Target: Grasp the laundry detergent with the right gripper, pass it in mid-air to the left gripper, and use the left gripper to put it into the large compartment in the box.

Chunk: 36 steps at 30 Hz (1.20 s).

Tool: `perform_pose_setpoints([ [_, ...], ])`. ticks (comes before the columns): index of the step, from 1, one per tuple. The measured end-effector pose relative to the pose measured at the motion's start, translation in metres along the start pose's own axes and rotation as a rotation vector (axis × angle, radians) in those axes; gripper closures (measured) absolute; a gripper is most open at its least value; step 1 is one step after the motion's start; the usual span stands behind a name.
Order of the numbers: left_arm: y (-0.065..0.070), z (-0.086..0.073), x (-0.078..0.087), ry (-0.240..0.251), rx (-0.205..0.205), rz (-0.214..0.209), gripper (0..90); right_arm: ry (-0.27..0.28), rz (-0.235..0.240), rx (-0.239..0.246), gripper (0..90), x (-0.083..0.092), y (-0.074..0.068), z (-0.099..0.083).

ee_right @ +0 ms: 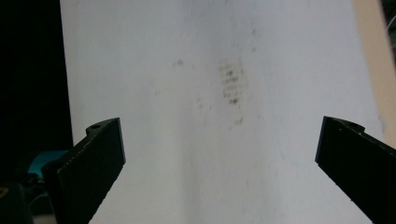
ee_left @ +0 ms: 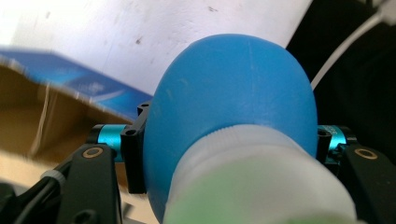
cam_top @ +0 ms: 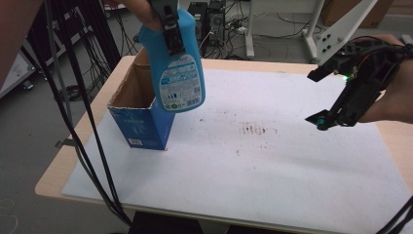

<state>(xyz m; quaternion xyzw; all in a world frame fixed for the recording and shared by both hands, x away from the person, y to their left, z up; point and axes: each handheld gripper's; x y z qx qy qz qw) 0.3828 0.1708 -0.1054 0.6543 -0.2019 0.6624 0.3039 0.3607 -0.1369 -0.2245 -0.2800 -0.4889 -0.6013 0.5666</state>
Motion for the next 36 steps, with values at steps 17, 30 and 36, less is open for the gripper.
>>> perform_pose_setpoints([
  [17, -0.061, -0.032, 0.017, 0.064, 0.588, 0.107, 37.0, -0.159, 0.087, -0.01, 0.5, -0.009, 0.01, -0.005],
  [30, -0.098, -0.033, -0.021, 0.038, 0.687, 0.127, 37.0, -0.174, 0.104, -0.028, 0.6, -0.016, 0.009, -0.01],
  [36, -0.108, -0.028, -0.048, -0.003, 0.614, 0.134, 37.0, -0.17, 0.102, -0.035, 0.6, -0.018, 0.01, -0.01],
])
Point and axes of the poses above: each handheld gripper's, and its own axes: x roughly backward along the jaws, z roughly out of its top, y roughly to its right, and after that the axes turned 15 degrees about x, right-handed
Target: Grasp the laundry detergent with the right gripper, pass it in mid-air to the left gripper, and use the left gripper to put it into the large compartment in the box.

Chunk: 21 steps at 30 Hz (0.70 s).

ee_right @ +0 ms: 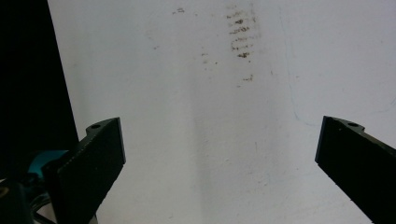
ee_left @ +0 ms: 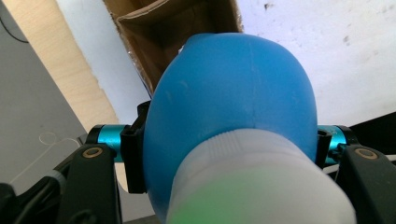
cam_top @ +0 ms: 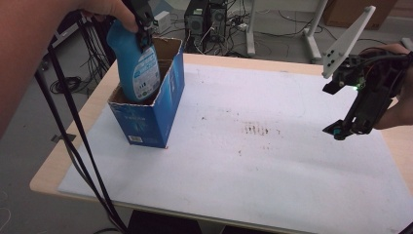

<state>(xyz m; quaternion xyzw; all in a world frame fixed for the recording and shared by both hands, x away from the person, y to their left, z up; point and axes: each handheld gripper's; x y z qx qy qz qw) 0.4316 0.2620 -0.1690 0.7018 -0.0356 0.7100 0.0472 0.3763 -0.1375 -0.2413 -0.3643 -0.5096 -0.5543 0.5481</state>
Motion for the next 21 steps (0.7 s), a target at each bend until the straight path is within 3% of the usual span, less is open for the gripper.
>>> perform_pose_setpoints([
  [5, -0.003, 0.004, -0.029, 0.003, -0.134, 0.0, 37.0, -0.005, 0.0, 0.005, 0.6, -0.002, 0.0, 0.001],
  [7, -0.003, 0.005, -0.042, -0.006, -0.176, 0.004, 37.0, -0.004, -0.002, 0.008, 0.6, -0.003, 0.0, 0.0],
  [8, -0.003, 0.005, -0.042, -0.006, -0.176, 0.004, 37.0, -0.004, -0.002, 0.008, 0.6, -0.003, 0.0, 0.0],
  [9, -0.003, 0.006, -0.056, -0.007, -0.263, 0.015, 37.0, -0.008, 0.0, 0.002, 0.6, -0.005, -0.001, 0.0],
  [12, -0.002, 0.007, -0.068, -0.009, -0.366, 0.015, 36.9, -0.01, 0.003, -0.003, 0.6, -0.006, -0.001, -0.001],
  [13, -0.002, 0.007, -0.068, -0.009, -0.366, 0.015, 36.9, -0.01, 0.003, -0.003, 0.6, -0.006, -0.001, -0.001],
  [14, -0.001, 0.008, -0.077, -0.025, -0.428, 0.016, 36.9, -0.011, 0.003, -0.002, 0.6, -0.006, -0.001, -0.001],
  [21, 0.005, 0.006, -0.102, -0.069, -0.565, 0.044, 36.8, -0.016, 0.008, -0.017, 0.6, -0.009, -0.002, -0.005],
])
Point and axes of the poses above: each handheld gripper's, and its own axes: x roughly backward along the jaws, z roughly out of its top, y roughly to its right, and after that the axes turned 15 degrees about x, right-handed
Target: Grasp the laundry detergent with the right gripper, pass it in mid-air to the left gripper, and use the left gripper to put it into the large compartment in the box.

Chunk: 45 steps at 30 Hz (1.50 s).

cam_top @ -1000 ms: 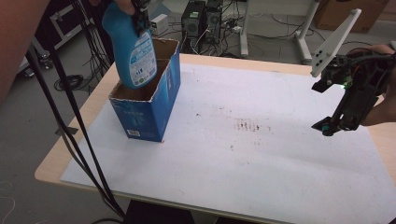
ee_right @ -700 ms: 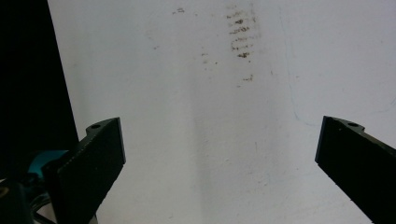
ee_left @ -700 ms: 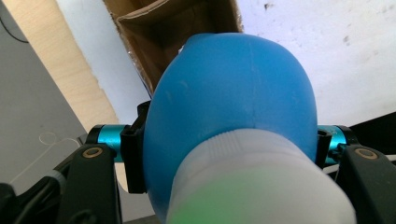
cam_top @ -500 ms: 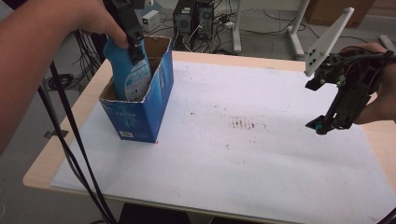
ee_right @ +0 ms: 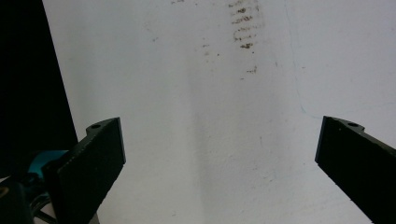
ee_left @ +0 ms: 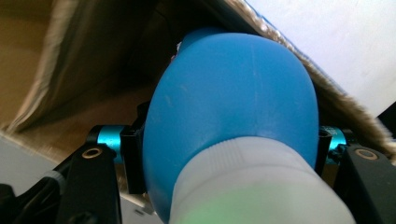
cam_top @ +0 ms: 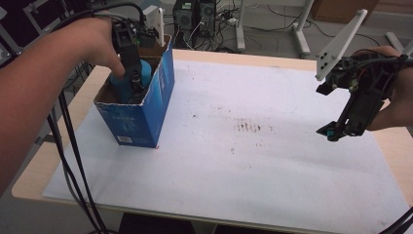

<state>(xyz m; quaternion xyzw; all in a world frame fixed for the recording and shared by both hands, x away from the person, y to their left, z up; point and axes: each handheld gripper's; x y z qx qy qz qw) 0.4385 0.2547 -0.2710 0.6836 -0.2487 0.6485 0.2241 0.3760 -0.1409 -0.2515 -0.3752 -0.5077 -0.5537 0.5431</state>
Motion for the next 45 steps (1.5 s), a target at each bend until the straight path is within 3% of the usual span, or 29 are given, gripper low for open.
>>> perform_pose_setpoints([
  [4, 0.002, 0.001, -0.009, -0.017, -0.052, 0.019, 36.9, -0.015, 0.001, 0.007, 0.6, -0.003, -0.001, 0.0],
  [8, -0.001, 0.0, -0.012, 0.001, -0.062, 0.021, 37.0, -0.013, 0.003, 0.015, 0.6, -0.006, 0.0, 0.002],
  [15, -0.007, 0.0, -0.01, 0.017, -0.022, -0.032, 33.6, -0.02, 0.004, 0.019, 0.6, -0.008, -0.001, 0.003],
  [21, -0.009, -0.002, -0.005, 0.029, -0.002, -0.037, 27.8, -0.017, 0.003, 0.019, 0.6, -0.008, -0.002, 0.001],
  [26, -0.01, -0.004, 0.005, 0.039, 0.011, -0.04, 26.4, -0.016, 0.0, 0.015, 0.6, -0.007, -0.002, -0.001],
  [27, -0.01, -0.006, 0.014, 0.043, 0.028, -0.038, 23.9, -0.018, -0.002, 0.022, 0.6, -0.006, -0.002, -0.001],
  [33, -0.01, -0.011, 0.033, 0.064, 0.04, -0.024, 23.1, -0.035, -0.006, 0.019, 0.6, -0.008, -0.003, -0.002],
  [39, -0.008, -0.015, 0.051, 0.07, 0.038, 0.01, 20.0, -0.028, -0.003, 0.013, 0.6, -0.007, -0.002, -0.003],
  [45, 0.002, -0.016, 0.069, 0.073, 0.001, 0.031, 16.2, -0.028, 0.0, 0.007, 0.6, -0.007, -0.002, -0.004],
])
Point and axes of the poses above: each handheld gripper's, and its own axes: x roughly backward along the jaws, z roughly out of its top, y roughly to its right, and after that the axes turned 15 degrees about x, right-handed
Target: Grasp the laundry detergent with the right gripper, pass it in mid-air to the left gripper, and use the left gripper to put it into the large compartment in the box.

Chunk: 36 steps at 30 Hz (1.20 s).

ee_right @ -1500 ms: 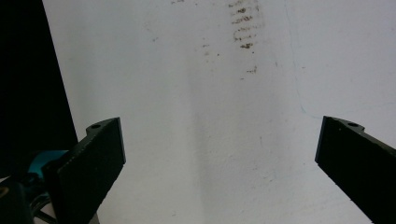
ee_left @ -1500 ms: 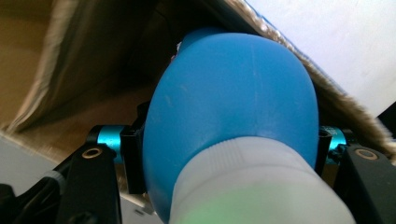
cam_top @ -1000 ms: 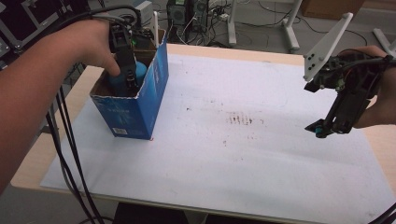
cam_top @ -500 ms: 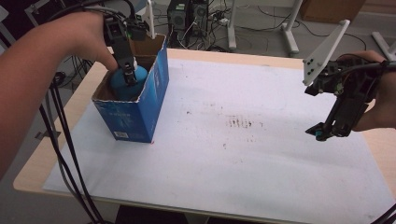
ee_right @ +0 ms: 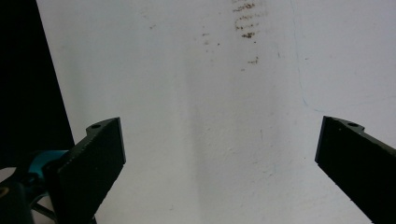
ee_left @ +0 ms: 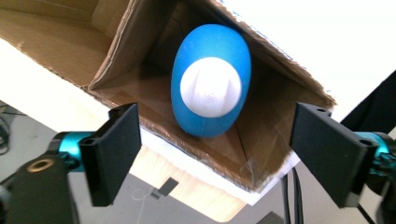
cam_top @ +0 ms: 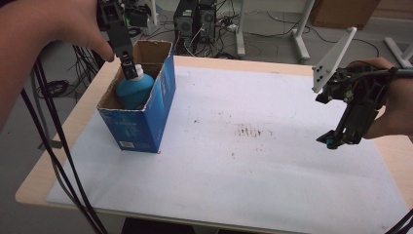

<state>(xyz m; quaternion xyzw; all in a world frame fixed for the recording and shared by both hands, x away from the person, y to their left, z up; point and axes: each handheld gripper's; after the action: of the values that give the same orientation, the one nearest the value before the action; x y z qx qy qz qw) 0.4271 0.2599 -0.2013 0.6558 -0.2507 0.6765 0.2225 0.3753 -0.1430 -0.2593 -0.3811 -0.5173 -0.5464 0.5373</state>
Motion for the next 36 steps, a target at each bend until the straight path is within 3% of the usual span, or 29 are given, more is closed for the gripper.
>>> perform_pose_setpoints([
  [11, 0.024, 0.005, 0.026, 0.007, -0.074, -0.014, 10.2, -0.008, 0.017, -0.006, 0.6, 0.001, 0.002, 0.001],
  [17, 0.043, 0.01, 0.034, 0.016, -0.155, -0.025, 8.9, -0.011, 0.022, -0.005, 0.6, 0.004, 0.004, 0.002],
  [23, 0.06, 0.017, 0.034, 0.003, -0.2, -0.051, 7.9, -0.019, 0.043, 0.008, 0.6, 0.008, 0.008, 0.006],
  [30, 0.077, 0.026, 0.031, -0.003, -0.281, -0.073, 6.5, -0.022, 0.059, 0.017, 0.6, 0.006, 0.015, 0.007],
  [36, 0.087, 0.034, 0.025, -0.018, -0.306, -0.106, 5.1, -0.02, 0.071, 0.023, 0.6, 0.007, 0.017, 0.009],
])
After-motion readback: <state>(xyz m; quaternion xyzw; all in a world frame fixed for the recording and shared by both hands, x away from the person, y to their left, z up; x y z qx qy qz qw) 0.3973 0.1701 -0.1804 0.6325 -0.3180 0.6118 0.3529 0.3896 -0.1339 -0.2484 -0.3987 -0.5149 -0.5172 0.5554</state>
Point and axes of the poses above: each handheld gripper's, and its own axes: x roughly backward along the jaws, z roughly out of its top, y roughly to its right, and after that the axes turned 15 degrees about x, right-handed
